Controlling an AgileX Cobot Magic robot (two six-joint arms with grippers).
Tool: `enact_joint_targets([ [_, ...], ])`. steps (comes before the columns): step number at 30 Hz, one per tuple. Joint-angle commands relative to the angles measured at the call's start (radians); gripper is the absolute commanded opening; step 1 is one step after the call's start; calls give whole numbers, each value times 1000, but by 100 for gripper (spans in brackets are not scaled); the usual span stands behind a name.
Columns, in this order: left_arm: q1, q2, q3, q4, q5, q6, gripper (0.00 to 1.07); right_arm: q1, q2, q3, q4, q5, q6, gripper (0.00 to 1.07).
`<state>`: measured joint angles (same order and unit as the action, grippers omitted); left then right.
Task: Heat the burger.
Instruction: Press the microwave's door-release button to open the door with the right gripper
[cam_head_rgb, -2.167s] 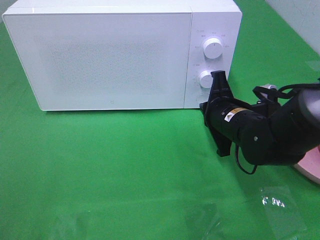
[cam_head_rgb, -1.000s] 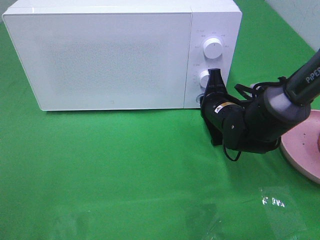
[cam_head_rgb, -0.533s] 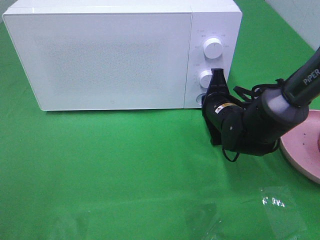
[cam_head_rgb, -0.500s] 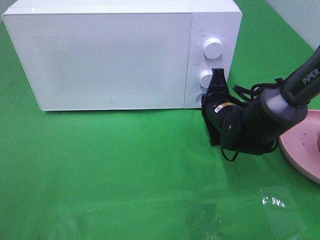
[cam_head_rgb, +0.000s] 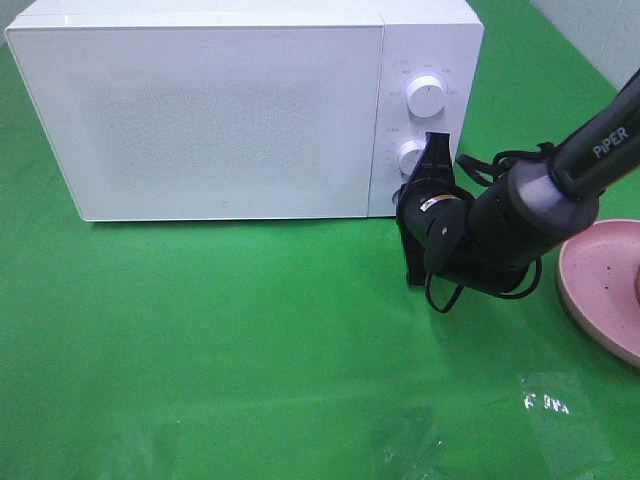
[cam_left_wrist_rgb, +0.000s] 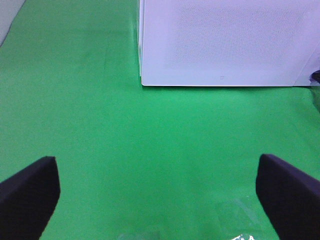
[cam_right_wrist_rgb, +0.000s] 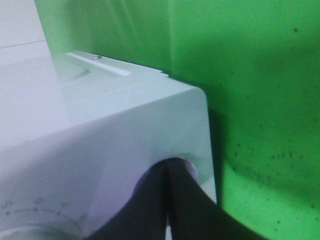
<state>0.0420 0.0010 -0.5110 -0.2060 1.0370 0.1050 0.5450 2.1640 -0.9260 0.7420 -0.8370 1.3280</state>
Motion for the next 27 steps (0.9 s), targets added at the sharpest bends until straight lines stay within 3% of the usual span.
enact_joint_targets([
  [1, -7, -2, 0, -3, -7, -1, 100, -35, -9, -83, -3, -267, -45, 0],
  [16, -7, -2, 0, -3, -7, -1, 100, -33, 9, -123, 20, -289, -74, 0],
  [23, -7, -2, 0, -3, -7, -2, 100, -33, -34, -57, 8, -146, -66, 0],
  [27, -7, -2, 0, -3, -7, -1, 100, -33, -75, 9, -69, -53, -63, 0],
])
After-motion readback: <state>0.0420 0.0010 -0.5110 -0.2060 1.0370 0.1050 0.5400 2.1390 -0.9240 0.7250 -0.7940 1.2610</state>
